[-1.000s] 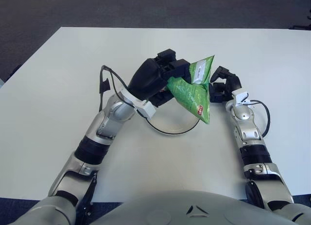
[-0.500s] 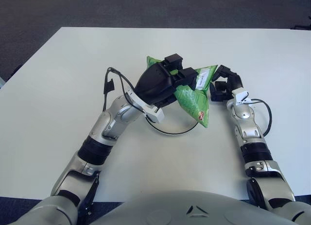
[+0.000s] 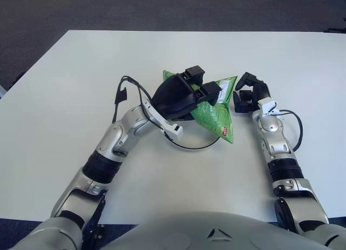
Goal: Put the snack into the plate.
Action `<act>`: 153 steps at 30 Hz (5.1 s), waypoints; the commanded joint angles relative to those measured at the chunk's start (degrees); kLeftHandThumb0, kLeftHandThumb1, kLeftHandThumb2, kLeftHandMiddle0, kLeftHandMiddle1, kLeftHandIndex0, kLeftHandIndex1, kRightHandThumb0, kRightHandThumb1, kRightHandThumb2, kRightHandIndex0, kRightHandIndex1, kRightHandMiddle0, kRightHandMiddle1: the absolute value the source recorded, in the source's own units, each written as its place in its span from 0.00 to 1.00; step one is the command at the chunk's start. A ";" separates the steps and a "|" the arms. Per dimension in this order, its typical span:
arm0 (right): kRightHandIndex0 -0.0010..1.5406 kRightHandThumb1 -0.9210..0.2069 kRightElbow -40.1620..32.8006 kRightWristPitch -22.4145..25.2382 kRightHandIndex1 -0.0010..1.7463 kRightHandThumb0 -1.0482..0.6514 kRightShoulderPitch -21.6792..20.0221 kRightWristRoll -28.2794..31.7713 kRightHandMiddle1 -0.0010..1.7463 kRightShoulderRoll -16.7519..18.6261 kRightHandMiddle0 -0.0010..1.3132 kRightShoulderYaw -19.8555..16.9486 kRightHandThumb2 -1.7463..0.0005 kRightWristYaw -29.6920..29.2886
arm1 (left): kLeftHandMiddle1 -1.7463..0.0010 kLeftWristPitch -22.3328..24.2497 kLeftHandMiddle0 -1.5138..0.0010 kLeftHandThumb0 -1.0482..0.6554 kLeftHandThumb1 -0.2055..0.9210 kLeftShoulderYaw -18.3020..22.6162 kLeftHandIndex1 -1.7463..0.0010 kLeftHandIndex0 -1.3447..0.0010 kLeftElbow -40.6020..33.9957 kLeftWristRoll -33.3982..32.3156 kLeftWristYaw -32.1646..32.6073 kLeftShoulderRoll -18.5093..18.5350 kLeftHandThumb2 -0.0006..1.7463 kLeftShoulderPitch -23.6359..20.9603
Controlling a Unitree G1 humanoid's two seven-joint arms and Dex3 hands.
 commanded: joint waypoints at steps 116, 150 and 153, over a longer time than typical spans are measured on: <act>0.87 0.65 1.31 3.28 1.00 0.30 6.02 0.95 1.00 0.58 0.55 -0.72 0.16 4.03 | 0.98 16.68 0.97 0.02 0.97 22.07 0.92 1.00 -5.79 -30.97 -23.29 14.56 0.18 6.61; 0.86 0.64 1.59 2.88 1.00 0.30 6.01 0.01 1.00 0.18 0.55 -0.33 0.16 3.61 | 0.94 6.87 0.93 0.00 1.00 25.85 0.73 1.00 20.32 -44.82 -14.55 6.86 0.35 8.42; 0.87 0.64 1.19 3.18 1.00 0.30 6.10 -0.09 1.00 0.20 0.55 -0.24 0.16 3.53 | 0.94 6.63 0.93 0.00 1.00 27.12 0.75 1.00 23.04 -51.63 -15.79 3.71 0.39 7.84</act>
